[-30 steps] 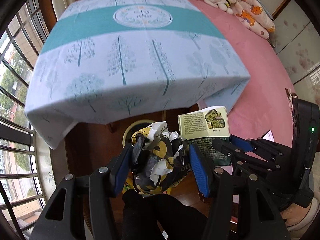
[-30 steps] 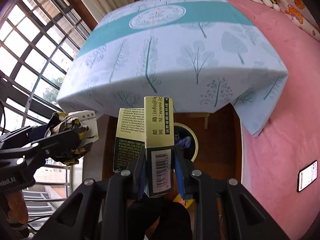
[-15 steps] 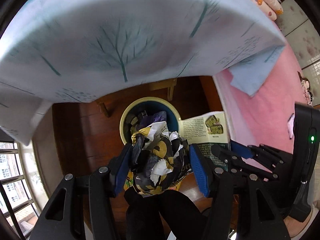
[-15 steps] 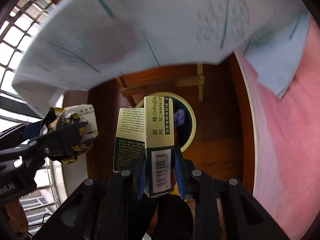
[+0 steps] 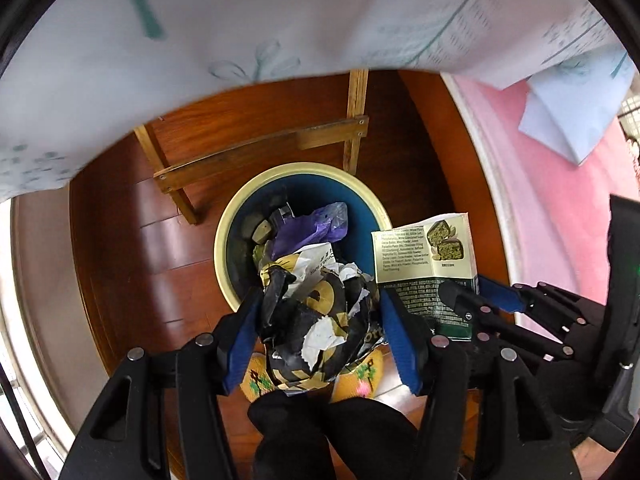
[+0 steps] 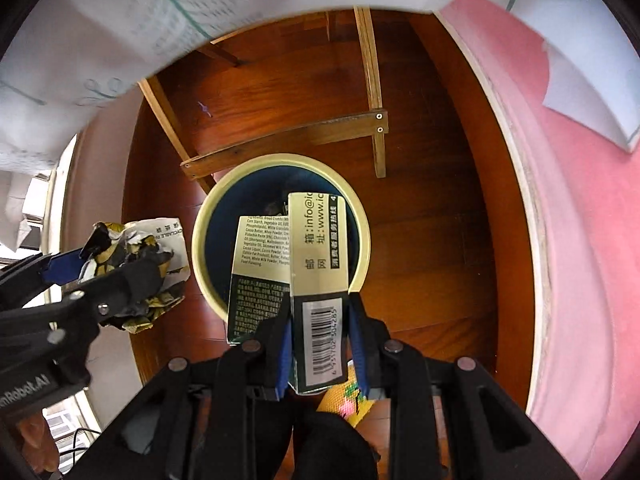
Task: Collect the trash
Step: 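Carry the wrapper and green-yellow box down over the floor bin, then open both tools to drop the wrapper and box into the bin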
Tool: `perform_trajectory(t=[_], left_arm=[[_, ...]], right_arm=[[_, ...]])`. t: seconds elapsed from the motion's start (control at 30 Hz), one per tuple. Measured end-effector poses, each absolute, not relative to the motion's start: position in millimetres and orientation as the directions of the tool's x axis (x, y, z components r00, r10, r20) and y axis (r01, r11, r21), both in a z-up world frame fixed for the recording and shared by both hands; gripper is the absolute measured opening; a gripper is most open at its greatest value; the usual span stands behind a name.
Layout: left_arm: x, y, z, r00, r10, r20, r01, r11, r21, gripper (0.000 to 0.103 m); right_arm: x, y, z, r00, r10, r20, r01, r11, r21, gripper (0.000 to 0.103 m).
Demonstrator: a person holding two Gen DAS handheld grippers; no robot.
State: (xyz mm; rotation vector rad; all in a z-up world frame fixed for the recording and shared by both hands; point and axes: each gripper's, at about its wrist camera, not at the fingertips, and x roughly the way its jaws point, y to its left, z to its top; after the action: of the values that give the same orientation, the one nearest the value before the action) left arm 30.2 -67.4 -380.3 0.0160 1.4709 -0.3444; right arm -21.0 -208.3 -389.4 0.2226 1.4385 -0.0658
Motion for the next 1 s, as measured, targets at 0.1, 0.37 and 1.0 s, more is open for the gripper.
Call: perform_trajectory(t=[0.1, 0.37, 1.0], left_arm=[[34, -75, -395, 0.066, -0.203, -0.977, 0.258, 0.949, -0.179, 0.059], [45, -69, -409, 0.068, -0.181, -0.981, 0.258, 0.953, -0.158, 0.074], [42, -23, -403, 0.15, -0.129, -0.98, 0.161, 0.981, -0.105, 0.102]], right_arm=[[-19, -209, -402, 0.132, 0.086, -0.988, 0.172, 0.979, 0.108, 0.025], [-10, -210, -418, 0.128, 0.089, -0.988, 0.167, 0.98, 0.11, 0.025], [14, -182, -418, 0.137, 0.137, -0.981, 0.133, 0.979, 0.155, 0.031]])
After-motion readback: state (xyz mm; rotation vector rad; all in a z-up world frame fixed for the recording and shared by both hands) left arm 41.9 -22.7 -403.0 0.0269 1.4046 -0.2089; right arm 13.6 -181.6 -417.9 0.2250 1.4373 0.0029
